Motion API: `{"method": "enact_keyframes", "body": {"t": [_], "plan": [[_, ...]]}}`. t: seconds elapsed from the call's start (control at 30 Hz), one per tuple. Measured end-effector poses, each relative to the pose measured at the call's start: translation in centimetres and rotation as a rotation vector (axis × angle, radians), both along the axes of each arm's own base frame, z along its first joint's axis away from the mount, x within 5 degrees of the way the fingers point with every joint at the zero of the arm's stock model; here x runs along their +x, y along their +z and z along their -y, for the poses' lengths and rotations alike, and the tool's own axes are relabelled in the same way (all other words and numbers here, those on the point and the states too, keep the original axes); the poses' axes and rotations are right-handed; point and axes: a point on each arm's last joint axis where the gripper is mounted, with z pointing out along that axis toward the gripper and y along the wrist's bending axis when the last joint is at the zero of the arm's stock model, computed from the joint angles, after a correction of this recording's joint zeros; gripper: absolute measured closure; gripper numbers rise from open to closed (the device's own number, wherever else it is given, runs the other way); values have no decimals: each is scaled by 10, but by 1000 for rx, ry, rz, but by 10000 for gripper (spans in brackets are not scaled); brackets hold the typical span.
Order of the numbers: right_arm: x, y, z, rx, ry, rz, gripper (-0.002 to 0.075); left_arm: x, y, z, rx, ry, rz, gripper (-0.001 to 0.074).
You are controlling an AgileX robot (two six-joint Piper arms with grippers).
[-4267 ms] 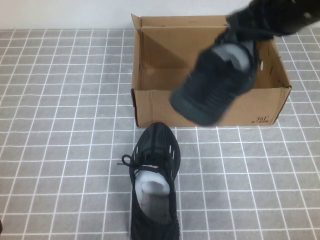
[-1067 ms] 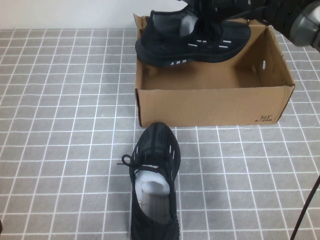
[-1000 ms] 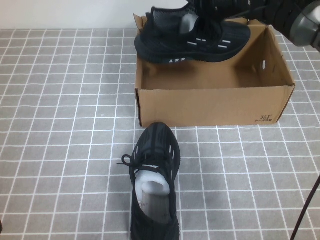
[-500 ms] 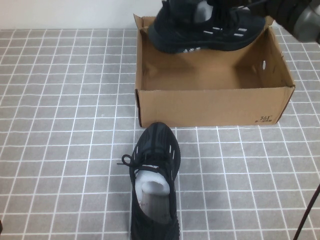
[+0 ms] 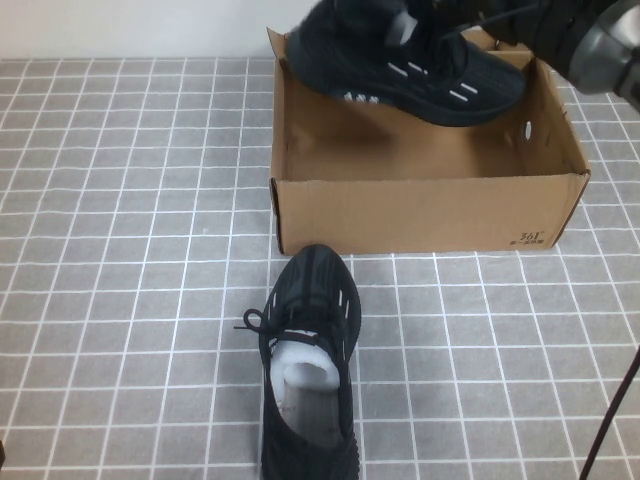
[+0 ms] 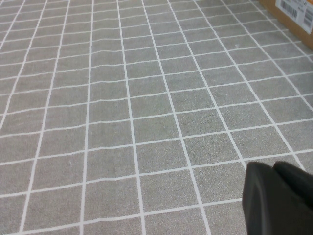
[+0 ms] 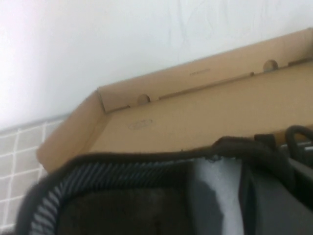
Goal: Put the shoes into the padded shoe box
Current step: Place the shoe in the shoe box
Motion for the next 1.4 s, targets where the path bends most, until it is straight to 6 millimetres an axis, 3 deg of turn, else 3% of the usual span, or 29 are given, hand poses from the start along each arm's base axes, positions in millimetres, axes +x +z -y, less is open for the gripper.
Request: {"method": "enact_keyframes", "body": {"t": [1.1, 1.4], "plan": [[36, -78, -10, -173, 118, -54, 725, 0, 0, 0, 0, 0, 0, 738], [41, -78, -12, -215, 148, 3, 725, 0, 0, 0, 0, 0, 0, 738]]}}
